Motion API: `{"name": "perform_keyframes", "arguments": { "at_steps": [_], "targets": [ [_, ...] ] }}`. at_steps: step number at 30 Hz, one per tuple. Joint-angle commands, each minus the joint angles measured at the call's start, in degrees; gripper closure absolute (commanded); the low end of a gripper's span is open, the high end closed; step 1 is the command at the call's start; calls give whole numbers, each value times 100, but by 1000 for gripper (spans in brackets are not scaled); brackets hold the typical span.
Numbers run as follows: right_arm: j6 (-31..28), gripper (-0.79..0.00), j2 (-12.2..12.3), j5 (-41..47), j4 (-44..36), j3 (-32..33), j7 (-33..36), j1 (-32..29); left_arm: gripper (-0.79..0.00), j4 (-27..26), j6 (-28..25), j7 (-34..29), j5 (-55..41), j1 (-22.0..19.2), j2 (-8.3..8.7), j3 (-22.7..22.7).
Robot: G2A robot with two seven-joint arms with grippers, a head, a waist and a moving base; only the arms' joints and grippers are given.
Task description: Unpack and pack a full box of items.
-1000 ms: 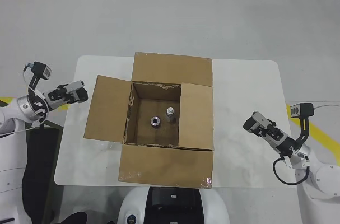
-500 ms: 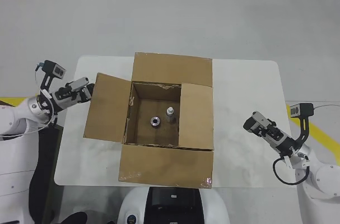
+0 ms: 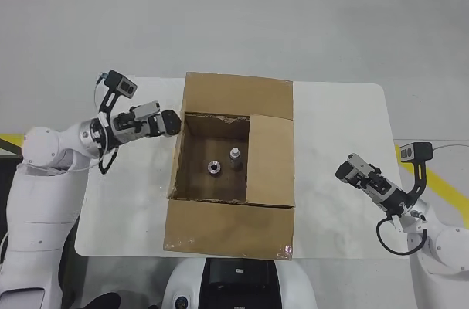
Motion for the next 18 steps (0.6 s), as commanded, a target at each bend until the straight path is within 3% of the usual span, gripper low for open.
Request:
{"name": "perform_keyframes", "arguments": {
  "at_steps": [1,9,18],
  "targets": [
    [0,-785,0,0,0,0,0,0,-785,44,-1,59,-53,-53,-34,201],
    [0,-785,0,0,0,0,0,0,-785,-71,64,47,126,-143,-102,694],
    [0,-785,0,0,0,0,0,0,-785,-194,-18,-159,696,-192,-93,935]
  ]
}}
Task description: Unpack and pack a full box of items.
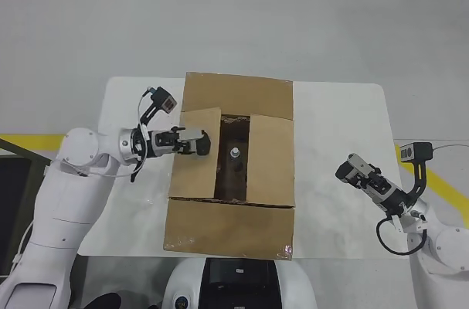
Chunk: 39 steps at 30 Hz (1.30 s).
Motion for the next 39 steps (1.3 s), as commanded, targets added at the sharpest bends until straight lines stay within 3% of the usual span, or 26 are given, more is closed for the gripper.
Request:
{"name": "perform_keyframes", "arguments": {
  "at_steps": [1,8,16,25,35,39],
  "targets": [
    [0,-785,0,0,0,0,0,0,-785,-17,-100,-99,217,-18,11,39],
    [0,-785,0,0,0,0,0,0,-785,-18,-480,-142,777,14,45,86],
    [0,-785,0,0,0,0,0,0,-785,-3,-521,-125,925,82,92,-6],
    [0,-785,0,0,0,0,0,0,-785,-26,-443,568,423,59,173,-752],
    [11,-785,1,-17,-22,-25,-33,8,-785,316,-665,522,654,397,333,-1480],
    [196,-785,31,181,-82,-73,267,96,-785,579,-923,559,852,510,374,-1614]
  ]
}}
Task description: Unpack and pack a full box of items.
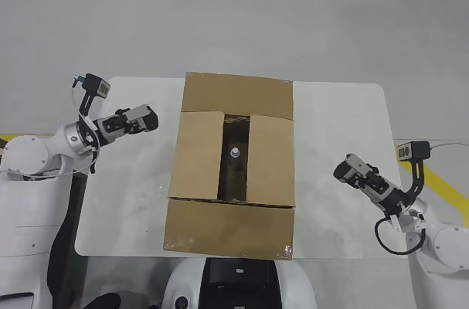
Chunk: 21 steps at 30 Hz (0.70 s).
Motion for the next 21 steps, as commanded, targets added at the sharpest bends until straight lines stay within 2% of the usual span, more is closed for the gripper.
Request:
{"name": "perform_keyframes", "arguments": {
  "at_steps": [1,7,11,17,21],
  "targets": [
    [139,-785,17,261,-49,5,246,19,-785,141,-107,49,70,30,17,-58],
    [529,-785,68,971,-313,208,938,-299,-785,442,-296,206,230,-63,45,-103],
    [680,-785,112,1051,-451,386,1427,-653,-785,690,-445,264,323,-259,41,5],
    [573,-785,110,1270,-580,361,1564,-1292,-785,1037,-672,378,396,-582,7,258],
    [416,-785,96,1305,-613,197,1567,-1729,-785,1097,-709,410,348,-648,-4,319]
  ]
}}
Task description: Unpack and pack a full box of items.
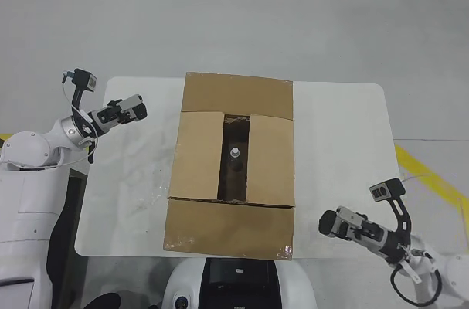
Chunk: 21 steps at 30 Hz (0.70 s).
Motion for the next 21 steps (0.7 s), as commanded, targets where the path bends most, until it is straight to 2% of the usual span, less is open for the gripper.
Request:
{"name": "perform_keyframes", "arguments": {
  "at_steps": [1,9,15,21],
  "targets": [
    [-74,-785,-6,29,4,-91,19,-219,-785,-2,3,-1,-1,3,0,-1],
    [-444,-785,-28,85,26,-587,-18,-667,-785,-2,3,-1,-1,3,0,-1],
    [-902,-785,-47,-54,213,-983,-254,-622,-785,-2,3,-1,-1,3,0,-1],
    [-1013,-785,-67,74,315,-1468,-392,-421,-785,-2,3,-1,-1,3,0,-1]
  ]
}}
